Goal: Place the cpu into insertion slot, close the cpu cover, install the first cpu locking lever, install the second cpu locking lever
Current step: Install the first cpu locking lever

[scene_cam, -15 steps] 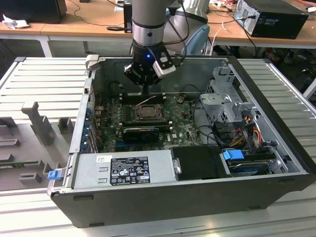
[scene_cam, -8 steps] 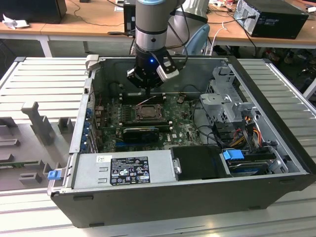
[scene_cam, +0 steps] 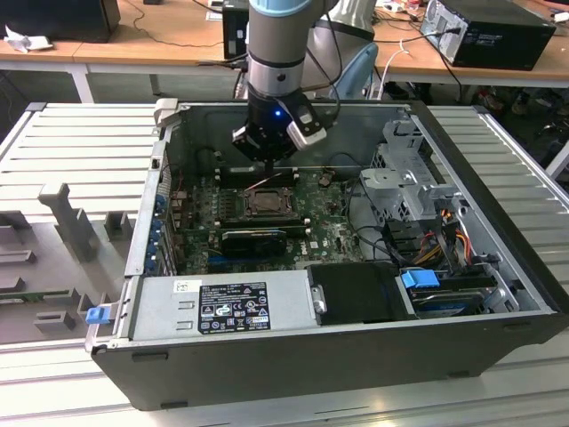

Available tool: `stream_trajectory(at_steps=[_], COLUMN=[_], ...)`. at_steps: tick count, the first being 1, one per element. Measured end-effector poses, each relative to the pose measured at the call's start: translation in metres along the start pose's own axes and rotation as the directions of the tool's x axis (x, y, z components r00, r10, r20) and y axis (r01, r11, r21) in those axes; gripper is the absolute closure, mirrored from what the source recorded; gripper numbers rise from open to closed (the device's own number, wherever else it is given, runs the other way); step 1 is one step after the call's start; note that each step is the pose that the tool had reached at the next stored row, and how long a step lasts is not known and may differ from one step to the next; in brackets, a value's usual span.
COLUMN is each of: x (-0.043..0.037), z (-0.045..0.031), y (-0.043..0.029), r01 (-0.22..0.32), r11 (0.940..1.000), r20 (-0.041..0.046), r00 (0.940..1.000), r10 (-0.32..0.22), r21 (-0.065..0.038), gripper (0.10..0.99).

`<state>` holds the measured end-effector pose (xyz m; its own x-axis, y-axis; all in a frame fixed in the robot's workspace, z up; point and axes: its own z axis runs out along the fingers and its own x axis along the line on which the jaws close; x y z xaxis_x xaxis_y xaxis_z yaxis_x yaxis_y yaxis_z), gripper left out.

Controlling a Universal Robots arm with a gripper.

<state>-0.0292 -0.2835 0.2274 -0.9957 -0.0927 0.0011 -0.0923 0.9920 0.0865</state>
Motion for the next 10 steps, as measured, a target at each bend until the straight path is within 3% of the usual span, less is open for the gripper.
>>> stream_trajectory(at_steps=[10], x=[-0.0072], z=[0.0091], y=[-0.0005], r01=[0.009], r11=[1.0], r20=[-0.0008], r00=[1.0], r10=[-0.009], r21=[0.0], gripper=[0.98])
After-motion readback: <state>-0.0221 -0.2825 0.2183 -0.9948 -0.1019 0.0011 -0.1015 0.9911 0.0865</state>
